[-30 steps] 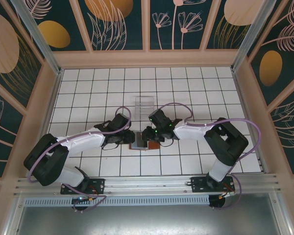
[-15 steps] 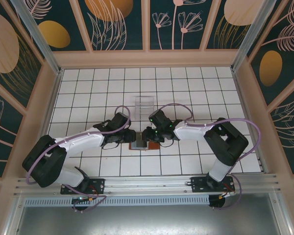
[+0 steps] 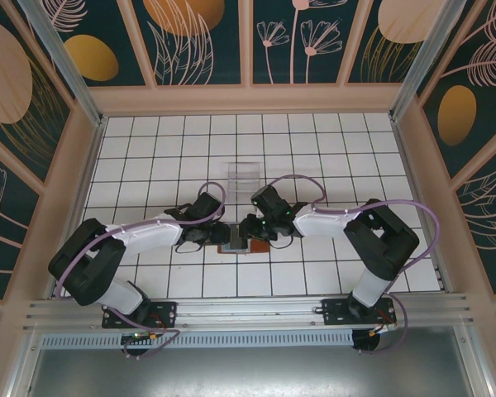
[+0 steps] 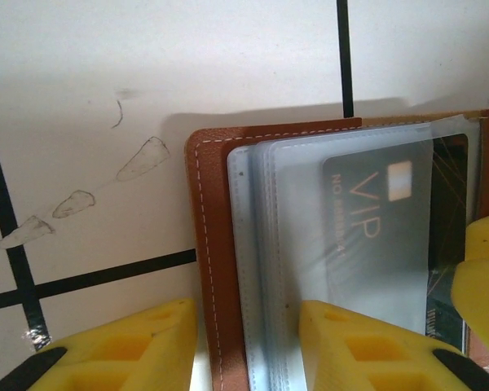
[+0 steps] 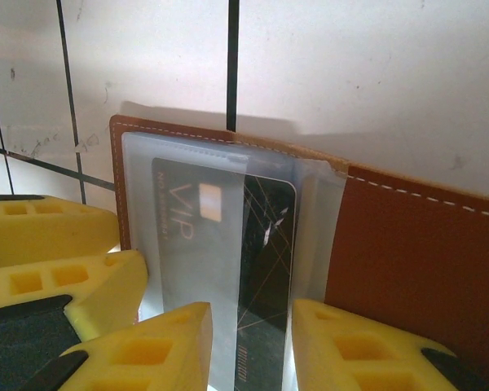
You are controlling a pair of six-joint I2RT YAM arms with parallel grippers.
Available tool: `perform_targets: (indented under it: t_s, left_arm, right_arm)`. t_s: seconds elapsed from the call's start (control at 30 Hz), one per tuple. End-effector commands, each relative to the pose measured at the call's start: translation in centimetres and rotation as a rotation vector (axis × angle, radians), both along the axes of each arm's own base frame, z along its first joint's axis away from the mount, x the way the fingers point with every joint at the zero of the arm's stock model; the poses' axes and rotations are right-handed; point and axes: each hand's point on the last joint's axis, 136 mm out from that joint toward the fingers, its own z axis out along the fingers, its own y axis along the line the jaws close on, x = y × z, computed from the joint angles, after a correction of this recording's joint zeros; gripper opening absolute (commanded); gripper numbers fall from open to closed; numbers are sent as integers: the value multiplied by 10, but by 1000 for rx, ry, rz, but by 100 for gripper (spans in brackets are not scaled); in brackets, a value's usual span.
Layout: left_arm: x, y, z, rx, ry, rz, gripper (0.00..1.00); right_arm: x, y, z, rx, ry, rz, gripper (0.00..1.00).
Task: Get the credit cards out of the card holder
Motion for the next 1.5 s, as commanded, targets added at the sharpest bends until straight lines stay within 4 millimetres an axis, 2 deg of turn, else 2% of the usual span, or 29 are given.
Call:
perform_targets:
  t_s: [0.0, 0.27, 0.8, 1.23, 1.47]
  left_arm:
    - [-10, 20, -21, 110, 42, -6, 37]
    - [-13, 23, -30, 130, 65, -5, 35]
    - [-14, 21, -31, 118, 75, -3, 33]
    - [-15, 21, -33, 122, 79, -4, 33]
    - [-14, 23, -31, 133, 73, -1, 34]
  right_arm:
    - [-2, -10, -15, -31, 26, -17, 31]
    - [-6, -6, -13, 94, 55, -12, 25]
    - [-16, 2, -17, 265, 117, 20, 22]
    - [-17, 4, -22, 279, 131, 23, 16]
    - [-16, -7, -23, 257, 122, -3, 12]
